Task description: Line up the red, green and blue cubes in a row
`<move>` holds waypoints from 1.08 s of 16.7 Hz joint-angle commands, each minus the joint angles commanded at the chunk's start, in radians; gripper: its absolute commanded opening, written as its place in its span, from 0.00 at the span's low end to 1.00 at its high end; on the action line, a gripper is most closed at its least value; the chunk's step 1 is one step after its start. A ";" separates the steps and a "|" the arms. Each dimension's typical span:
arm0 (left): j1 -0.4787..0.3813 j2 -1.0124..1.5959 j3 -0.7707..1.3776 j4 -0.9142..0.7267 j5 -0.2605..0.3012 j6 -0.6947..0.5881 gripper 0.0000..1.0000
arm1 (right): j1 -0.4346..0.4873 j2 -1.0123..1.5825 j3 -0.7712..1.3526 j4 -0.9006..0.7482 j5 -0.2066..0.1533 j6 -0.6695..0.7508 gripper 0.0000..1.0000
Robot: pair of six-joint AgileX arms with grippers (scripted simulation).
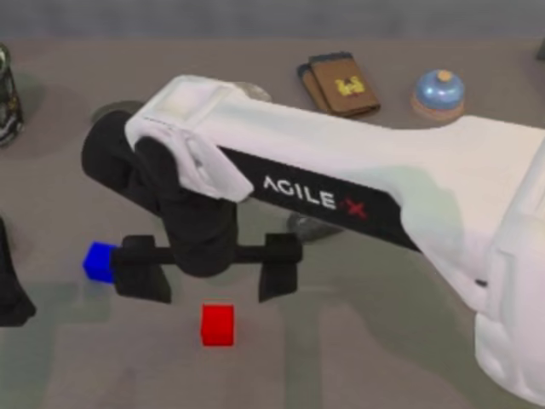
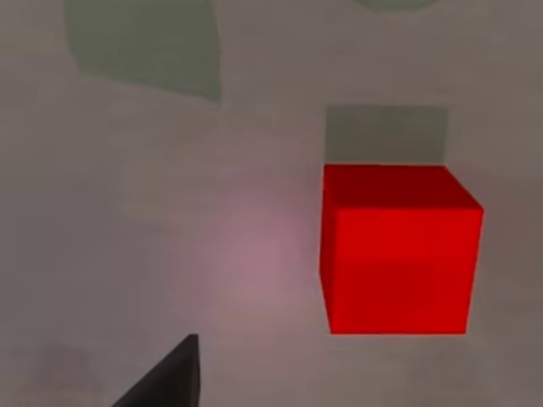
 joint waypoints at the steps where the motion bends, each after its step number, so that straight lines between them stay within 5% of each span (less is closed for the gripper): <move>1: 0.000 0.000 0.000 0.000 0.000 0.000 1.00 | 0.002 -0.006 0.025 -0.026 0.000 0.000 1.00; 9: -0.007 0.026 0.026 -0.017 0.001 0.001 1.00 | -0.015 -0.039 0.016 -0.029 0.010 -0.018 1.00; 18: -0.115 0.594 0.548 -0.341 0.002 0.028 1.00 | -0.266 -0.684 -0.506 0.278 0.125 -0.304 1.00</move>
